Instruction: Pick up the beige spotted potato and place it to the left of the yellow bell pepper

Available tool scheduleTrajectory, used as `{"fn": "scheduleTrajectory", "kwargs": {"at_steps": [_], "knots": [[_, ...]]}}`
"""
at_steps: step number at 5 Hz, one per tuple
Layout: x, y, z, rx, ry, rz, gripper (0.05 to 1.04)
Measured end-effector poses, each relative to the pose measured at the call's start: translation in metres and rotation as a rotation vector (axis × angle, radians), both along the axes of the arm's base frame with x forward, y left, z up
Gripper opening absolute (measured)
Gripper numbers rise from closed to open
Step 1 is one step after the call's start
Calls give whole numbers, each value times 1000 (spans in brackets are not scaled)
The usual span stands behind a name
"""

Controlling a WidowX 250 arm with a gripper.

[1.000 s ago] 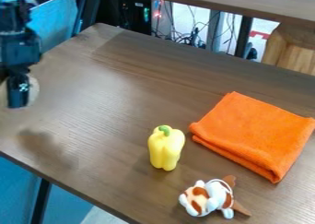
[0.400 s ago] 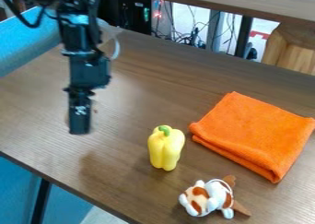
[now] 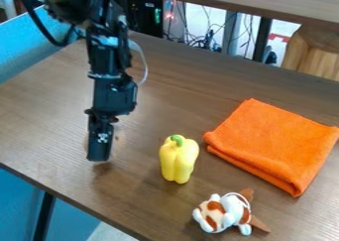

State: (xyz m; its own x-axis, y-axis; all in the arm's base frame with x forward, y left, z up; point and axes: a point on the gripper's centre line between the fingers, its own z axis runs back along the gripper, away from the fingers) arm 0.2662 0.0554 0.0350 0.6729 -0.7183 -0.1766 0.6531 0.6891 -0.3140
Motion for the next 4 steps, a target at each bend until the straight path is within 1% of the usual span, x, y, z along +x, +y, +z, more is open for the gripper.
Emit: {"fn": "scheduleTrajectory", "kwargs": {"at_steps": [1, 2, 3, 4], "knots": [[-1, 2, -12, 44, 30, -3, 626], [7, 5, -17, 52, 44, 0, 555], [8, 4, -17, 44, 51, 5, 573], [5, 3, -14, 36, 53, 14, 786]]}}
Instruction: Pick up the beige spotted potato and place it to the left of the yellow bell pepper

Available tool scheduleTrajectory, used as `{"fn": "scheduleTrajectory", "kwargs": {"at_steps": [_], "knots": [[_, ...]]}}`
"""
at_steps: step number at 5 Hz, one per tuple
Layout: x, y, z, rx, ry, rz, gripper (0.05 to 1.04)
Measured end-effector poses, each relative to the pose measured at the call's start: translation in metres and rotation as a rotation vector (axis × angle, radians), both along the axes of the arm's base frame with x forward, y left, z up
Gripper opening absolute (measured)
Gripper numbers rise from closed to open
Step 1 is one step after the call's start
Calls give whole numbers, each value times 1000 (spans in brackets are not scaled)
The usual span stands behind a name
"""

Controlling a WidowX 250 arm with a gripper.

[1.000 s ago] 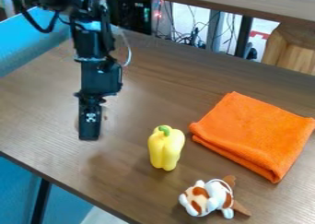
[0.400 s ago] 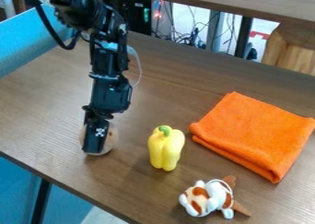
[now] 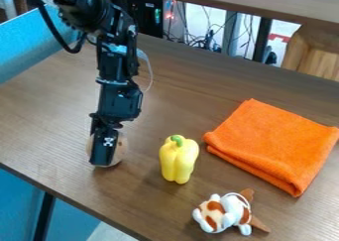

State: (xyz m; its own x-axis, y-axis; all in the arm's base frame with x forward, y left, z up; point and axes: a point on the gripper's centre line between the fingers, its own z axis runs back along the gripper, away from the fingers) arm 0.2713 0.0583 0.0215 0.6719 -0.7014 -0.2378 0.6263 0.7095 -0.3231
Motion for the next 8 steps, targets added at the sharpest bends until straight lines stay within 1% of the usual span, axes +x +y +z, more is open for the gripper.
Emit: {"fn": "scheduleTrajectory", "kwargs": {"at_steps": [1, 2, 3, 4, 5, 6, 7, 8], "knots": [[-6, -1, 5, -25, -18, 18, 963], [-9, 7, 18, -36, -50, 62, 1002], [-9, 8, 31, -37, -80, 74, 1001], [-3, 11, 43, -12, -115, 90, 1001], [7, 11, 67, 70, -196, 108, 1001], [28, 0, 92, 153, -277, 215, 1001], [56, -18, 119, 200, -317, 327, 1001], [76, -41, 116, 157, -237, 436, 1001]]}}
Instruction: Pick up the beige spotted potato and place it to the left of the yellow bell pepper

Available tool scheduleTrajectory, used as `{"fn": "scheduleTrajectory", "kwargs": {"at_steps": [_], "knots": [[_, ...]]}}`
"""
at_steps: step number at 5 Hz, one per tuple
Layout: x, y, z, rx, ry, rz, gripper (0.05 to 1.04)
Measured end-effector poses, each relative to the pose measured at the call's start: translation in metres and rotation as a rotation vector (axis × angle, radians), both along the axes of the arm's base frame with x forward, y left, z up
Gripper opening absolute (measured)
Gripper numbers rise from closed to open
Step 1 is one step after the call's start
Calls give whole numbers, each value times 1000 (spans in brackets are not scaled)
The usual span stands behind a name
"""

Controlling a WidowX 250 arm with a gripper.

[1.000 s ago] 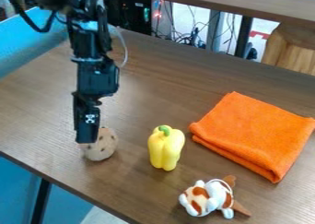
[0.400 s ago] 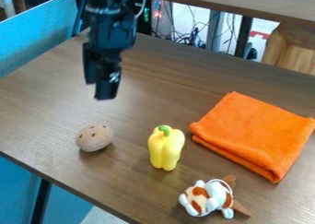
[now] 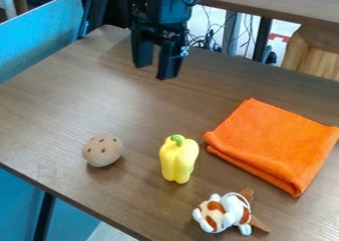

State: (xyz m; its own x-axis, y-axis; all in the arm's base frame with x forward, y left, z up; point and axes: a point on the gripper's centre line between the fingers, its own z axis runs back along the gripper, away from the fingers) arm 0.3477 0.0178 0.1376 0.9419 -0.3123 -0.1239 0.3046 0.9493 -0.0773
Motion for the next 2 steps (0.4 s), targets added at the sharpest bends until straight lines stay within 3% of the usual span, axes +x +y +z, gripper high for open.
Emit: {"fn": "scheduleTrajectory", "kwargs": {"at_steps": [1, 2], "knots": [[2, -15, -1, -93, 31, 74, 1001], [1, -13, -2, -68, 34, 81, 1001]]}}
